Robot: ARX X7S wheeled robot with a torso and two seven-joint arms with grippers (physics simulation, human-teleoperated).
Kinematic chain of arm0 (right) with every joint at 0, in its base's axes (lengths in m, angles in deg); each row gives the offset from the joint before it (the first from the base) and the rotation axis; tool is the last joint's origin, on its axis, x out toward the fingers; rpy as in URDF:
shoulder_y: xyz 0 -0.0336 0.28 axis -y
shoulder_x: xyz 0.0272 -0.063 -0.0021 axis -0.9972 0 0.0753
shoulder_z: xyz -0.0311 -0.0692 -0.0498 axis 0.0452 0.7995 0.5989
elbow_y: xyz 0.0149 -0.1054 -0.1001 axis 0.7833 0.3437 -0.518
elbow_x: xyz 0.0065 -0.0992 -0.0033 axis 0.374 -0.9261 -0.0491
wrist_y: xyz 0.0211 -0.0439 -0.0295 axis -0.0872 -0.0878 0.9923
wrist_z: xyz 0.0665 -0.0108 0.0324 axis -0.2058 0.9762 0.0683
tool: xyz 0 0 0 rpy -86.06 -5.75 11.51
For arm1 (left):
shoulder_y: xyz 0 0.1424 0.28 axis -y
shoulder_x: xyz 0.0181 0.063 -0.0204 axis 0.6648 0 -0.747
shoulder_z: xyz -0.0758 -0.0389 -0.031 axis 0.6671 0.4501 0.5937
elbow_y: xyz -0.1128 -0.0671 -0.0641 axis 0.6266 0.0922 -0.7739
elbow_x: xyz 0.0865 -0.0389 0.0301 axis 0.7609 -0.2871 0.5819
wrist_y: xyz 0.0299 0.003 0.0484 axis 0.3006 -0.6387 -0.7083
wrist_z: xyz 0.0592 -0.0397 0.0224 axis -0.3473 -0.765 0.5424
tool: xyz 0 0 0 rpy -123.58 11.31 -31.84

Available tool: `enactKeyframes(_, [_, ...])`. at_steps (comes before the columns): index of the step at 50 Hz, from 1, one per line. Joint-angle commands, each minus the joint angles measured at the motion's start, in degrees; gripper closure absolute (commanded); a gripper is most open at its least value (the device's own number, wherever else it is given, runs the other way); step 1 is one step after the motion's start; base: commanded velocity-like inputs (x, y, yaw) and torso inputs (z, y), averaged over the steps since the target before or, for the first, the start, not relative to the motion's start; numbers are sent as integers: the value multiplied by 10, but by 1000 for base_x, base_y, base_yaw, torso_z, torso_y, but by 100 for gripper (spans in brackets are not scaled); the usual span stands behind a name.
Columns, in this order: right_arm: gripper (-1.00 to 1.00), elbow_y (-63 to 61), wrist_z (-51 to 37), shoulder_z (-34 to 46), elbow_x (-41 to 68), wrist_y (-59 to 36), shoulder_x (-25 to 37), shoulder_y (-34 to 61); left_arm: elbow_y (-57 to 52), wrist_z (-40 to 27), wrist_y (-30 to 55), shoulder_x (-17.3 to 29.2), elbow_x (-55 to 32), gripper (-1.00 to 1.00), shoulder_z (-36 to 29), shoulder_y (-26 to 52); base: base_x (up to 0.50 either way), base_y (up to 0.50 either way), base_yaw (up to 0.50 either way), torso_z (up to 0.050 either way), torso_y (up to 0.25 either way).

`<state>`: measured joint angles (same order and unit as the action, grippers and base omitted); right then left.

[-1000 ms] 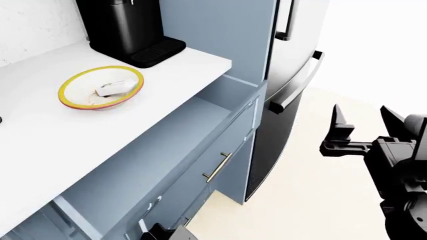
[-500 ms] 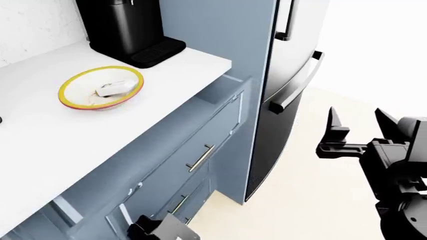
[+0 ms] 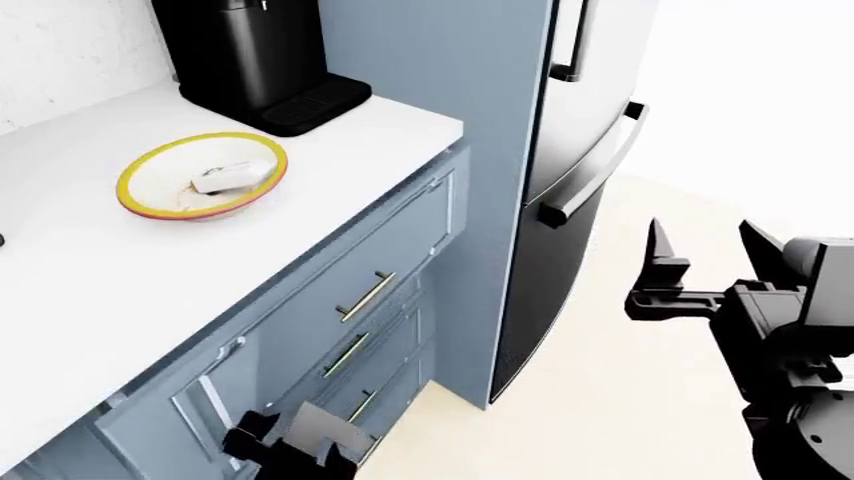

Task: Place the bar in the bowl and close the drawer.

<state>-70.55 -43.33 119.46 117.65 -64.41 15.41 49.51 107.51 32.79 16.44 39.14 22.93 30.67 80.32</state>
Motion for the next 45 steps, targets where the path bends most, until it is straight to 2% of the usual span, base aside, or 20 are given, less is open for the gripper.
enactKeyframes(1, [-100, 3, 0, 1, -3, 0, -4, -5, 138, -4, -63, -28, 67, -100, 86, 11, 0, 0, 0, 0, 0])
enactKeyframes(19, [-100, 2, -1, -1, -6, 5, -4, -11, 138, -36, -34, -14, 202, -100, 297, -1, 0, 0, 0, 0, 0])
enactKeyframes(34, [-100, -5, -5, -3, -5, 5, 3, -14, 138, -72, -5, 19, 230, -100, 385, 3, 0, 0, 0, 0, 0])
enactKeyframes(45, [-100, -5, -2, -2, -4, -4, -2, -12, 138, -73, -8, 33, 230, -100, 441, 2, 0, 0, 0, 0, 0])
